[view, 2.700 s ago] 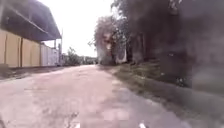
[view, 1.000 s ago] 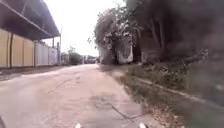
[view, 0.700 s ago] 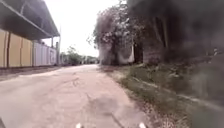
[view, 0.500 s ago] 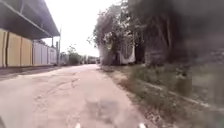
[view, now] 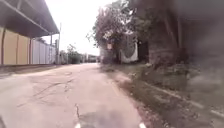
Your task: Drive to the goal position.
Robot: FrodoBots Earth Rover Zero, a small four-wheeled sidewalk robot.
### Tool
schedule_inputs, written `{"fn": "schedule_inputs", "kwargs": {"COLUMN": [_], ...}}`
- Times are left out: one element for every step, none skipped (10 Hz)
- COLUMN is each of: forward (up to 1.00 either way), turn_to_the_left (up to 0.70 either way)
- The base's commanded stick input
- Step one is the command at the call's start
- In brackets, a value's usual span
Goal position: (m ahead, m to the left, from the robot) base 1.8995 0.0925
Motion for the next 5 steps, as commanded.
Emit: {"fn": "schedule_inputs", "kwargs": {"forward": [0.85, 0.85, 0.85, 0.85, 0.85], "turn_to_the_left": [0.00, 0.00, 0.00, 0.00, 0.00]}}
